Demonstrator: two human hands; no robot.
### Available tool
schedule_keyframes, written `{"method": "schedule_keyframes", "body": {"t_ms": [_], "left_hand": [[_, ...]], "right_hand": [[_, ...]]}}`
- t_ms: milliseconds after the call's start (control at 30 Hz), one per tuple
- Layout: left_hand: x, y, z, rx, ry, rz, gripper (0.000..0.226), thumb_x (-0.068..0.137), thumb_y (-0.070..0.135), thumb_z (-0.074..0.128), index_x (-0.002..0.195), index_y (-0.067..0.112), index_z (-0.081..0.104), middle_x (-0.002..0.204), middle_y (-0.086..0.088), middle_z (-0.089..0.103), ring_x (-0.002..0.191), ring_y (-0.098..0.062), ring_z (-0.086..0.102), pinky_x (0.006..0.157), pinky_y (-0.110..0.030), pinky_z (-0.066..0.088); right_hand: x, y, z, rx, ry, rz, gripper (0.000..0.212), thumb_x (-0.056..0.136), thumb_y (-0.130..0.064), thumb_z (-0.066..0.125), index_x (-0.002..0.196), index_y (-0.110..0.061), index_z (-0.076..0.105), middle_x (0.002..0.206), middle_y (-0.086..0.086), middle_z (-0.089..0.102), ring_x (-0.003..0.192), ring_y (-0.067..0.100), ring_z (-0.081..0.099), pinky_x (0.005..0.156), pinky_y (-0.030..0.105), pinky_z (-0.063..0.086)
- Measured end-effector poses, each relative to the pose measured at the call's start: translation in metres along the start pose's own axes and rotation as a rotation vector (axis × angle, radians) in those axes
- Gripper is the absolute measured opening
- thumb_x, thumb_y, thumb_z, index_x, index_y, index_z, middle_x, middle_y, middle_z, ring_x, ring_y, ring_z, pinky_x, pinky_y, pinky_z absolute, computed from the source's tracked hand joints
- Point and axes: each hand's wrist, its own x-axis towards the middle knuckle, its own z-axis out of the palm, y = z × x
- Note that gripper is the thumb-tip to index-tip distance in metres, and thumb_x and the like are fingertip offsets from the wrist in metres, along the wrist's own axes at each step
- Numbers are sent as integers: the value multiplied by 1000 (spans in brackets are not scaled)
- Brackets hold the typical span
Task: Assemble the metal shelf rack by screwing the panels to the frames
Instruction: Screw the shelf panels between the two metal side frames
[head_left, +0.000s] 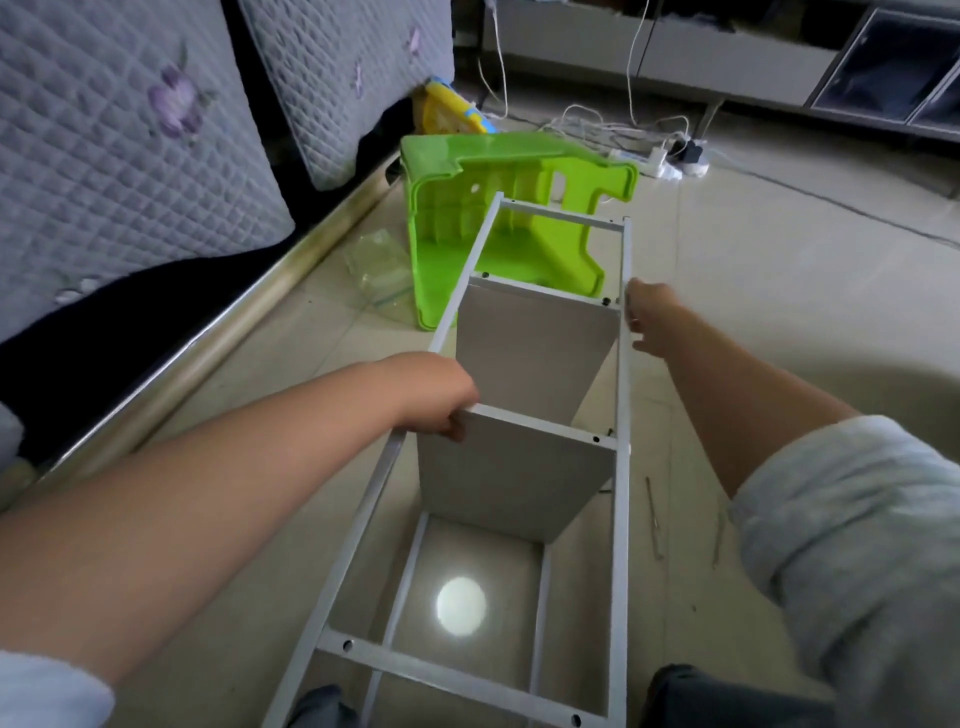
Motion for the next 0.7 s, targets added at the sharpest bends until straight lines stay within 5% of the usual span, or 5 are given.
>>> {"method": "schedule_keyframes", "body": {"t_ms": [133,433,533,633,700], "left_hand": [[-2,2,7,28,16,-45,33,95,36,48,112,9,57,117,-14,58,108,-32,55,73,-30,39],[-5,-14,13,13,10,-189,35,96,38,45,114,8,54,120,-15,54,111,-34,53,78,-33,41],[2,-17,11,54,22,-175,36,96,39,45,112,8,55,118,-15,55,109,-34,54,71,-31,36],[7,-17,7,99,26,-160,36,97,40,44,111,9,54,117,-14,56,108,-34,54,69,-30,35],[11,-15,4,131,34,-148,33,97,39,43,109,10,54,114,-12,57,105,-33,55,68,-30,35]], "right_hand": [[15,-15,29,-80,48,-56,51,100,-35,28,129,3,46,105,15,46,104,28,50,75,26,29],[34,-43,66,-105,-92,-209,34,100,-36,30,75,-19,45,65,-1,41,55,11,39,47,17,31],[41,-43,61,-96,-72,-198,33,101,-33,29,77,-18,46,73,5,45,57,11,39,43,14,36],[47,-39,54,-103,-11,-162,31,100,-36,30,94,-15,52,95,8,47,81,20,45,55,24,34],[52,-32,46,-47,-3,-158,31,100,-35,31,82,-16,48,96,8,46,81,20,43,56,26,32]]}}
